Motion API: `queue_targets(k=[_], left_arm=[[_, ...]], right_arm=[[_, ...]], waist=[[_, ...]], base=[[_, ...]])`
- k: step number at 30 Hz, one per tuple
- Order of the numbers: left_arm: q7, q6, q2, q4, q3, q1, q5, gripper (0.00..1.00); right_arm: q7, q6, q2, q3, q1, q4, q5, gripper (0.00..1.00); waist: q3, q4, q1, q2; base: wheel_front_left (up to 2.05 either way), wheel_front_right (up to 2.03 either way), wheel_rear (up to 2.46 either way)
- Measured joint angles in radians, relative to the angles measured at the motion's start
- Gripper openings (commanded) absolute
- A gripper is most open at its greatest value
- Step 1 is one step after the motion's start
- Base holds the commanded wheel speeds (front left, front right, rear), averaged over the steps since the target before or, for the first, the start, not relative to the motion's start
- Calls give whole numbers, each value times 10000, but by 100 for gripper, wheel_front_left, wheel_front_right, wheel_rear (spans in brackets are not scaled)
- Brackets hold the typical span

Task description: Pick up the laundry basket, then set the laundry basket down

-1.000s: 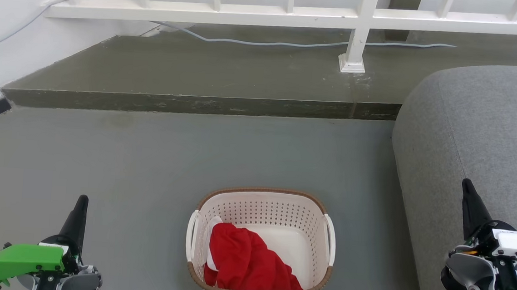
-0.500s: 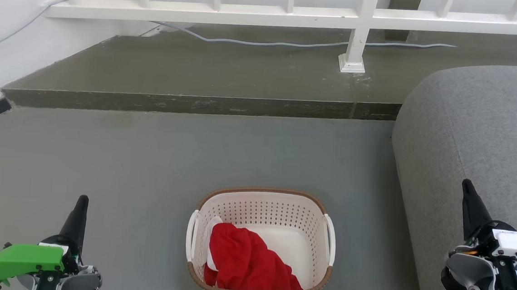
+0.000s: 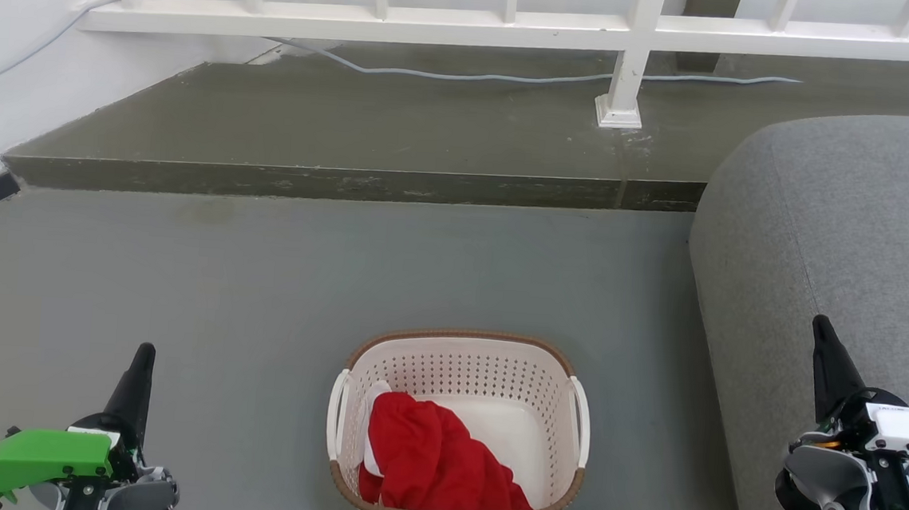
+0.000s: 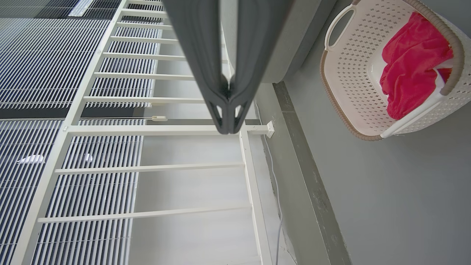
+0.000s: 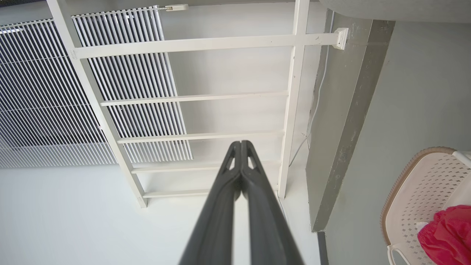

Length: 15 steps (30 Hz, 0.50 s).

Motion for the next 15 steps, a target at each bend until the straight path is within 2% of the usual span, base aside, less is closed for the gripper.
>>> queue_targets(k=[15], left_arm=[[2,-23,-2,4,10,-3,0,0]], right_arm=[[2,13,2,-19,-2,0,-2,0]], waist=[[0,0,0,0]], base=[[0,0,0]])
